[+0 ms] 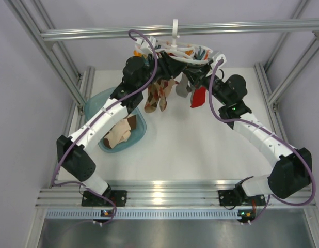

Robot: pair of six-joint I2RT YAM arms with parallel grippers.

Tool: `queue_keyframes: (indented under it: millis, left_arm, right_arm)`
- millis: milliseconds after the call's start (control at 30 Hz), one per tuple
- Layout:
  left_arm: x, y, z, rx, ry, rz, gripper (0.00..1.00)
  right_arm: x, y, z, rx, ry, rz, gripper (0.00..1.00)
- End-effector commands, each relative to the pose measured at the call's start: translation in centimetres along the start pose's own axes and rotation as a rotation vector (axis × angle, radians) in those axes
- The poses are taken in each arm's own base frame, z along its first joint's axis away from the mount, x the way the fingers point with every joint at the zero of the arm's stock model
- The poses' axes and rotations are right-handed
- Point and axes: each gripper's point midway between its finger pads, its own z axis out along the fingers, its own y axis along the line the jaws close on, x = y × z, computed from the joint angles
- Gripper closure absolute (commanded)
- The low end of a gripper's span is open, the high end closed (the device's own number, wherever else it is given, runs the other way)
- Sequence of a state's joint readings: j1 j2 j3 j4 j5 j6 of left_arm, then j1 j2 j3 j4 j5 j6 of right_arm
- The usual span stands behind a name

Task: Clip the socks to the hanger
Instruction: Open the clamp at the hanger.

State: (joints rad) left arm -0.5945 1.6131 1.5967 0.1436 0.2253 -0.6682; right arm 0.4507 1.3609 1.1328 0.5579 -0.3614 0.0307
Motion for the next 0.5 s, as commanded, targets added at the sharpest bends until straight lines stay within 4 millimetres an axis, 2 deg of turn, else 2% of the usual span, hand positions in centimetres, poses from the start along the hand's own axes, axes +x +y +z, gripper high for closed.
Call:
queue_keyframes:
  millis: [0,133,267,367,400,433,467]
  left_arm:
    - [-2.3,-1.2,0.7,0.024,-0.07,-0.015,0.53]
    - [-2.2,-0.9,0.8,0.011,-0.07,-0.018,0.55]
    - [-2.3,-0.8,1.0,0.006,-0.075,-0.034,0.66]
    - [-2.3,-0.9,1.0,0.013,-0.077,-0.039,0.78]
    - [-2.2,-0.9,1.1,0.013,-0.074,-0.039,0.86]
    - [-2.2,-0.9,1.0,0.014,-0.073,-0.038,0.9]
    - [-2.2,-0.9,1.0,0.011,-0.073,-0.034,0.94]
  right_arm:
    - [-1.4,1.2,-0.3,-0.048,-0.042,-0.003,1.0]
    - [-1.6,1.4,-0.2,-0.054,-0.047,0.003,1.0]
    - [-1.5,1.5,-0.4,-0.057,-0.043,0.005,1.0]
    - [-1.0,1.4,-0.5,-0.054,-0.025,0.007,1.0]
    - [-0.9,1.4,-0.6,-0.047,-0.021,0.008,0.99]
    - [-0.7,1.2,-0.7,-0.041,-0.013,0.002,0.96]
    - [-0.5,1.1,-0.8,-0.03,-0.006,0.001,0.88]
